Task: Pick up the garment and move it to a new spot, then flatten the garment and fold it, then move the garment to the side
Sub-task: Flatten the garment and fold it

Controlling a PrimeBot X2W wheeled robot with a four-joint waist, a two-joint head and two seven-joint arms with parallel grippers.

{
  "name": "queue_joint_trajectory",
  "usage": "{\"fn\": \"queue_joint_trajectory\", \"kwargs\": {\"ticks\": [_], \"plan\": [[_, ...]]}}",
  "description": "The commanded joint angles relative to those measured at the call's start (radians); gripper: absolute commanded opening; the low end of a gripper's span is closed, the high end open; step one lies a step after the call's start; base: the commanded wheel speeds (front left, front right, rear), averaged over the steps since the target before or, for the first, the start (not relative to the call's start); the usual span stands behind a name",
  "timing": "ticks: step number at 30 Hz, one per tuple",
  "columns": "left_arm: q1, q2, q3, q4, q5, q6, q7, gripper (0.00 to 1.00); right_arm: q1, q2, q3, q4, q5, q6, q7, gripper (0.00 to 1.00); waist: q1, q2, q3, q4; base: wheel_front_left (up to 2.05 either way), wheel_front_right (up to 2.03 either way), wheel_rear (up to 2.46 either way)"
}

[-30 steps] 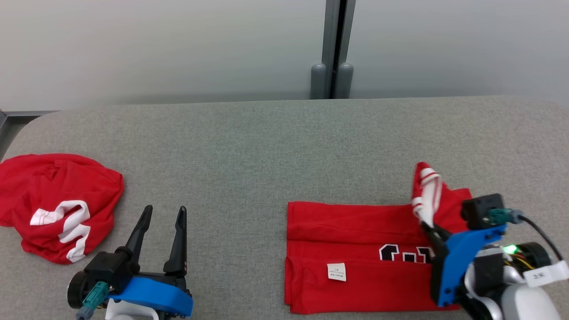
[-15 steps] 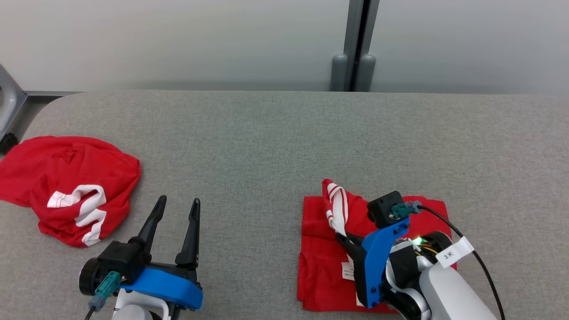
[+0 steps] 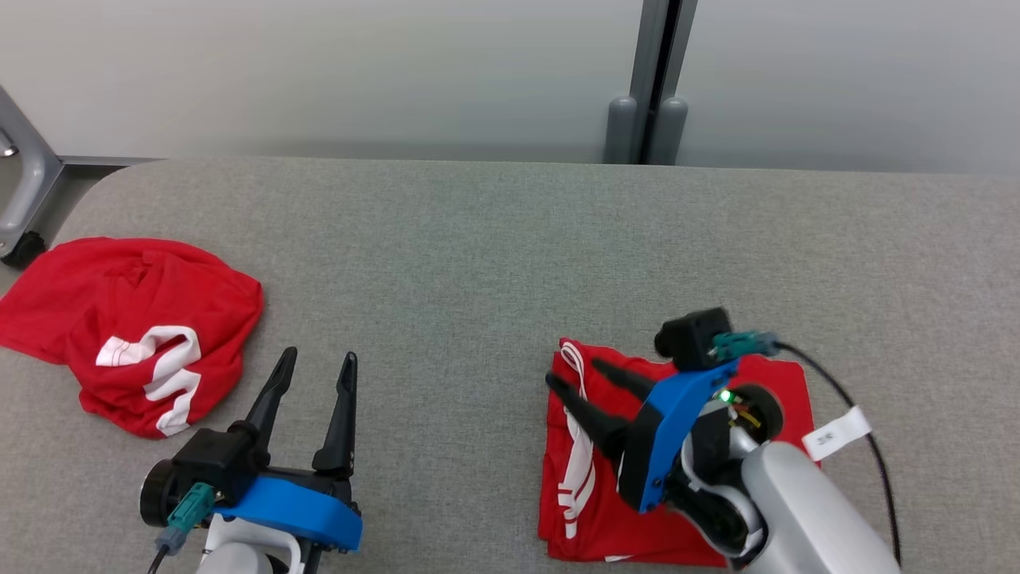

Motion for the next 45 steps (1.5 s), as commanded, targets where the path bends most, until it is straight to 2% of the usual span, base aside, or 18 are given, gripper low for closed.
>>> {"fn": "queue_joint_trajectory", "kwargs": {"ticks": [1, 4, 10, 14, 19, 20, 21, 22, 23, 24, 32, 37, 42, 45], "plan": [[0.011, 0.002, 0.008, -0.007, -0.003, 0.005, -0.005, 1.00, 0.000, -0.002, -0.027, -0.052, -0.006, 0.001, -0.024, 1.00, 0.0000, 0.0000, -0.005, -0.008, 0.00, 0.00, 0.00], [0.020, 0.008, 0.027, -0.016, -0.005, 0.010, -0.005, 1.00, 0.040, -0.004, -0.107, -0.152, -0.056, 0.001, -0.048, 1.00, 0.0000, 0.0000, -0.011, -0.021, 0.00, 0.00, 0.00], [0.044, 0.015, 0.055, -0.039, -0.004, 0.018, -0.005, 1.00, 0.165, -0.045, -0.342, -0.324, -0.223, 0.001, -0.085, 1.00, 0.0000, 0.0000, -0.014, -0.039, 0.00, 0.00, 0.00], [0.054, 0.014, 0.067, -0.046, -0.004, 0.020, -0.005, 1.00, 0.259, -0.046, -0.445, -0.357, -0.321, 0.001, -0.142, 1.00, 0.0000, 0.0000, -0.010, -0.049, 0.00, 0.00, 0.00], [0.054, 0.007, 0.071, -0.051, -0.002, 0.020, -0.005, 1.00, 0.316, -0.024, -0.480, -0.310, -0.384, 0.001, -0.212, 1.00, 0.0000, 0.0000, -0.004, -0.059, 0.00, 0.00, 0.00], [0.053, 0.006, 0.072, -0.052, -0.002, 0.020, -0.005, 1.00, 0.320, -0.017, -0.470, -0.287, -0.390, 0.001, -0.219, 1.00, 0.0000, 0.0000, -0.003, -0.061, 0.00, 0.00, 0.00], [0.051, 0.006, 0.072, -0.052, -0.001, 0.019, -0.005, 1.00, 0.319, -0.011, -0.452, -0.263, -0.391, 0.001, -0.223, 0.93, 0.0000, 0.0000, -0.001, -0.062, 0.00, 0.00, 0.00], [0.048, 0.006, 0.072, -0.051, 0.000, 0.018, -0.005, 1.00, 0.314, -0.006, -0.430, -0.240, -0.391, 0.001, -0.229, 0.62, 0.0000, 0.0000, 0.001, -0.063, 0.00, 0.00, 0.00], [0.044, 0.008, 0.070, -0.051, 0.002, 0.016, -0.005, 1.00, 0.303, -0.004, -0.405, -0.215, -0.394, 0.001, -0.235, 0.24, 0.0000, 0.0000, 0.003, -0.063, 0.00, 0.00, 0.00], [0.039, 0.010, 0.067, -0.051, 0.004, 0.015, -0.005, 1.00, 0.289, -0.002, -0.376, -0.187, -0.397, 0.001, -0.240, 0.00, 0.0000, 0.0000, 0.006, -0.062, 0.00, 0.00, 0.00], [0.015, 0.015, 0.052, -0.050, 0.012, 0.008, -0.005, 1.00, 0.145, -0.001, -0.106, 0.027, -0.331, 0.001, -0.264, 0.00, 0.0000, 0.0000, 0.020, -0.038, 0.00, 0.00, 0.00], [-0.005, 0.006, 0.019, -0.045, 0.017, 0.005, -0.002, 1.00, 0.052, -0.002, 0.036, 0.158, -0.317, 0.001, -0.202, 0.00, 0.0000, 0.0000, 0.028, 0.007, 0.00, 0.00, 0.00], [-0.016, 0.005, 0.000, -0.035, 0.014, 0.001, -0.003, 1.00, 0.003, -0.002, 0.141, 0.228, -0.253, 0.001, -0.155, 0.00, 0.0000, 0.0000, 0.034, 0.046, 0.00, 0.00, 0.00], [-0.018, 0.002, -0.005, -0.030, 0.011, 0.000, -0.003, 1.00, -0.018, -0.002, 0.185, 0.246, -0.197, 0.001, -0.165, 0.00, 0.0000, 0.0000, 0.036, 0.061, 0.00, 0.00, 0.00]]}}
